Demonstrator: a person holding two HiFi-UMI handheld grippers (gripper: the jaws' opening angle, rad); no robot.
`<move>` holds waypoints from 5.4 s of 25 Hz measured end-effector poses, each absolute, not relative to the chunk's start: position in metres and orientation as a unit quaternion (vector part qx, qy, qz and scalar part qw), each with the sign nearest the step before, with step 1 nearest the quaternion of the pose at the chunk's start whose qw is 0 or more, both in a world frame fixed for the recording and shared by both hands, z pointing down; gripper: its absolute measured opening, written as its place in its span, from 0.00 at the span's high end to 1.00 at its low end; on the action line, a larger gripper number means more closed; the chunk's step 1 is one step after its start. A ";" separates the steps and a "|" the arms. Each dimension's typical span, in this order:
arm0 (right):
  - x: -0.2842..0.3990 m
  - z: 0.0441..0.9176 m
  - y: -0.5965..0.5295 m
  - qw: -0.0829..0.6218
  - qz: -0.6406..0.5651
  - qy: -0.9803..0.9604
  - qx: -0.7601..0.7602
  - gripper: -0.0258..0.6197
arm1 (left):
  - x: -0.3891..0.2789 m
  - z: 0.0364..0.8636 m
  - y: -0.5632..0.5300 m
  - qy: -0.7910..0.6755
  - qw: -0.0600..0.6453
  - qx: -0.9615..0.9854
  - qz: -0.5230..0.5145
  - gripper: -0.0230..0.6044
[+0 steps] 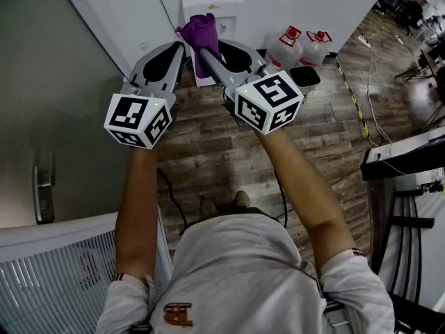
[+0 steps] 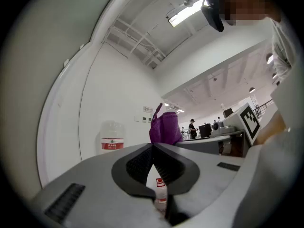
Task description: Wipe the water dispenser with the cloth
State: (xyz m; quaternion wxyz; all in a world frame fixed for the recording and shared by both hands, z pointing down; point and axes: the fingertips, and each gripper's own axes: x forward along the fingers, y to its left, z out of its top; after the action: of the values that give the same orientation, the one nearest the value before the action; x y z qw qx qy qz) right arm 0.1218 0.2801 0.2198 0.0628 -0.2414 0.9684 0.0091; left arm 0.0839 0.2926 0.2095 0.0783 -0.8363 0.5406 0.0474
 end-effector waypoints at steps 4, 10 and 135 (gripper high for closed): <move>0.118 0.220 0.281 0.060 0.011 0.969 -0.241 0.82 | 0.080 0.209 0.293 0.540 0.079 -0.837 0.046 0.97; 0.111 0.223 0.284 0.056 0.012 0.968 -0.243 0.82 | 0.075 0.213 0.296 0.537 0.075 -0.839 0.044 0.97; -0.209 0.483 -0.410 -0.336 -0.241 0.684 -0.601 0.81 | -0.290 0.403 -0.346 0.444 -0.005 -0.896 0.016 0.97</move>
State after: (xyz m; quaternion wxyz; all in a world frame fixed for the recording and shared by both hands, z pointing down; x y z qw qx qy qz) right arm -0.2094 -0.4098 0.4835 -0.3360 -0.6006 0.6843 -0.2411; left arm -0.2901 -0.3461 0.4032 -0.0050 -0.8957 0.4442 0.0163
